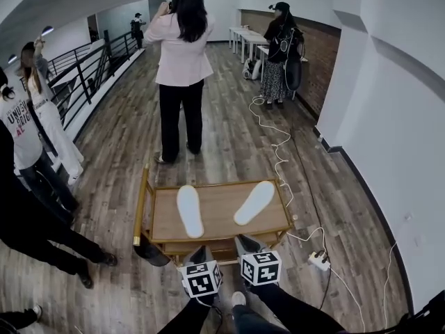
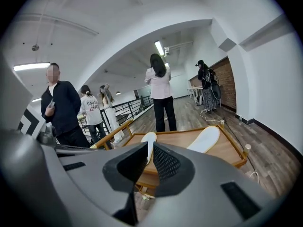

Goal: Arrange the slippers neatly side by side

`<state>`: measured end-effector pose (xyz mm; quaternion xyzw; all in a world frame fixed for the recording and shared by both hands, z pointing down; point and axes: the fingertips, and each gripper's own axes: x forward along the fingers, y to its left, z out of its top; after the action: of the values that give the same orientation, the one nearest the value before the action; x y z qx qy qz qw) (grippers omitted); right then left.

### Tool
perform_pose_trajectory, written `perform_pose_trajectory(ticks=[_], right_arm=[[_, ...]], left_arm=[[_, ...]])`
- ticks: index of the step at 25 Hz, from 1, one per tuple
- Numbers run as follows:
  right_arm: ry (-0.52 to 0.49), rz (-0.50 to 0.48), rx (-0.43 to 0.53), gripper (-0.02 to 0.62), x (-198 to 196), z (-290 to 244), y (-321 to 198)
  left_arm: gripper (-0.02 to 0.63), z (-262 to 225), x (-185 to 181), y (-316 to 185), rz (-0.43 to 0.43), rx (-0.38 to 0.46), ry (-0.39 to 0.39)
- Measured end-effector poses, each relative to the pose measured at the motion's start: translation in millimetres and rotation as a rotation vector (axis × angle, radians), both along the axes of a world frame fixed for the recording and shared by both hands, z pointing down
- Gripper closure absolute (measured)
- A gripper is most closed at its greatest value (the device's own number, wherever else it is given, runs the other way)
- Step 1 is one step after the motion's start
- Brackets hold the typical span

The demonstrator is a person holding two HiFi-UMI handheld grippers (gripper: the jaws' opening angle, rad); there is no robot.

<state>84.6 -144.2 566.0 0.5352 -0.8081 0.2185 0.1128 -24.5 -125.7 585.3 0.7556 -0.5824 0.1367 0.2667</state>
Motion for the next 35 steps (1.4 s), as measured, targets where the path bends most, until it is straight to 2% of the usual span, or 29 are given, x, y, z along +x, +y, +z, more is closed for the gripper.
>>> perform_pose_trajectory(ticks=[8,19,29,35], right_arm=[[0.021,-0.049,-0.023,0.565,17.4,3.4,-81.1],[0.013,-0.052,-0.073,0.565,18.3,17.9,-144.0],[0.039,0.027,-0.071,0.565,7.1,31.0,-216.5],[0.027,0.115,-0.108,0.563,18.5,44.9,-229.2]], left_arm=[[0.607,-1.2,19.0,-81.8,-0.041,-0.015,0.011],[0.607,9.7,16.3,-144.6,-0.042,-0.06,0.005],[0.607,23.1,8.3,-210.8,0.046,-0.072,0.013],[0.607,32.3,5.9,-229.6,0.064,-0.099,0.031]])
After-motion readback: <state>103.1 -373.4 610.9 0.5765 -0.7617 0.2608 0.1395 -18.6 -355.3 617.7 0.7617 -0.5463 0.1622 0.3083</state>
